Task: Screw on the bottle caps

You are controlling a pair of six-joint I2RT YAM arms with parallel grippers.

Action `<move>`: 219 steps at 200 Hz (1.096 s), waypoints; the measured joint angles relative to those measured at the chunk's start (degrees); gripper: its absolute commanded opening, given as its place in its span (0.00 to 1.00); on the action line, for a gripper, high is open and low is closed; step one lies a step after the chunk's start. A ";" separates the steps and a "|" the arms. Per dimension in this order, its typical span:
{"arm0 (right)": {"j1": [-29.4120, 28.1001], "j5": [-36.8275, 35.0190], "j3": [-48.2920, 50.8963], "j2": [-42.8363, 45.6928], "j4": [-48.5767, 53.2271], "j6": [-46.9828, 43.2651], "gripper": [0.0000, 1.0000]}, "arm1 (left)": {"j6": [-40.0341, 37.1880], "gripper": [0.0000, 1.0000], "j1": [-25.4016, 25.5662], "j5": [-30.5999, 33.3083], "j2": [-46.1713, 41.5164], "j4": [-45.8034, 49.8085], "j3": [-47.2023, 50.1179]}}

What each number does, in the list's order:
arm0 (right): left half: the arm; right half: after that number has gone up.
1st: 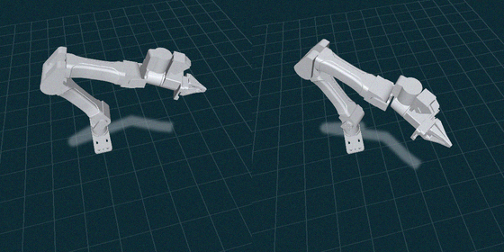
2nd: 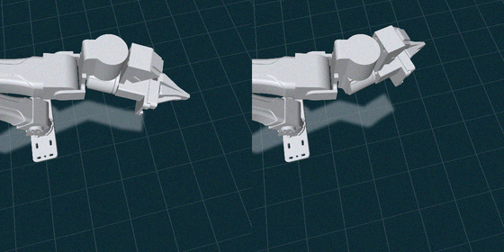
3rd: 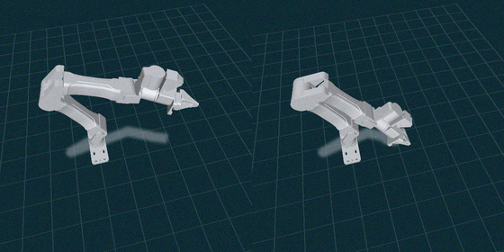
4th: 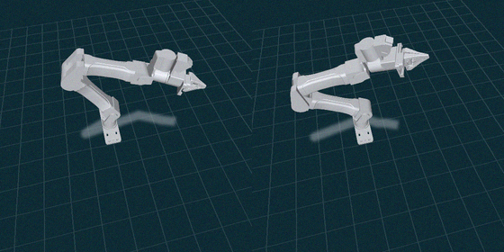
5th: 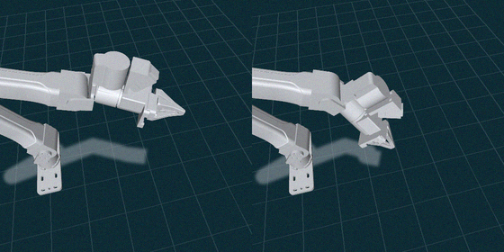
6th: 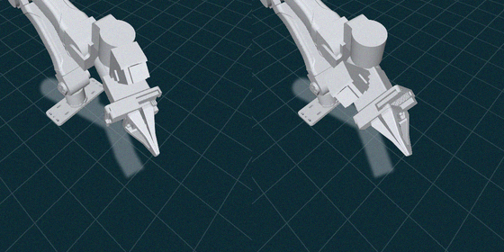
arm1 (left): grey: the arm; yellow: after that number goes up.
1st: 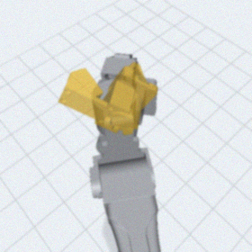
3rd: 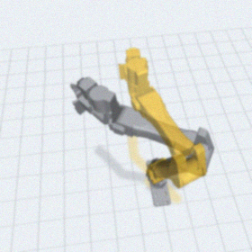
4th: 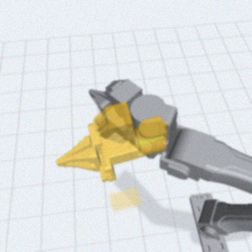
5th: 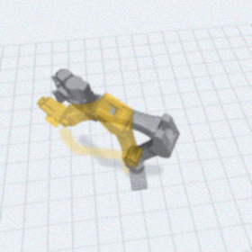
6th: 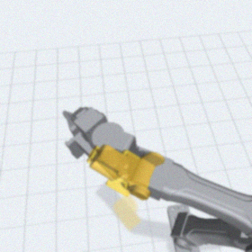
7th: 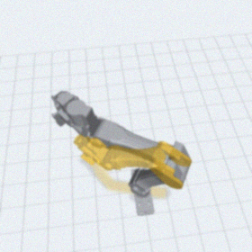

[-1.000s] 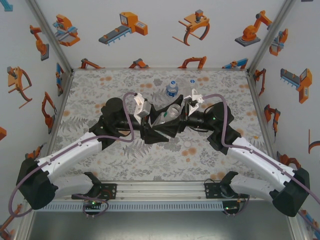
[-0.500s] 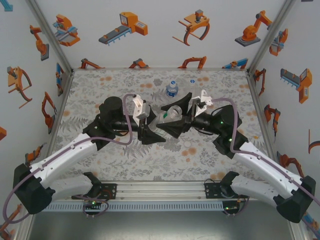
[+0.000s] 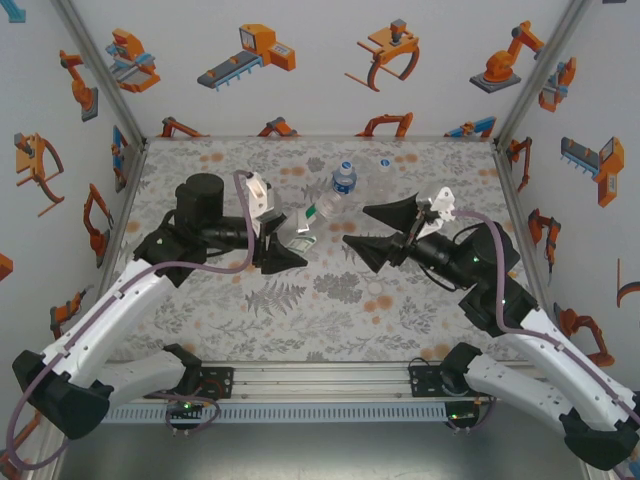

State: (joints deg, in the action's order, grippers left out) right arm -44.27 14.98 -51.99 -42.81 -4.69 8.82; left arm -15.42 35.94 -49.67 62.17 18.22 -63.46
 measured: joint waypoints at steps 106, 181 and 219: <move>0.00 -24.76 2.43 -8.11 24.74 14.29 0.49 | -8.35 0.01 -5.88 8.81 -1.70 8.35 5.75; 3.58 -25.31 4.68 -22.75 28.37 18.73 0.51 | -3.58 0.04 -7.98 14.32 -1.03 1.70 7.76; 7.72 -21.44 4.72 -29.14 28.24 21.03 0.51 | -2.95 0.04 -7.98 15.06 -0.57 0.83 7.76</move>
State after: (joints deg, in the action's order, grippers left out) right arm -36.56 -6.46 -47.27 -71.94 23.55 29.85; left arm -18.37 27.97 -34.61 61.60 19.05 -55.70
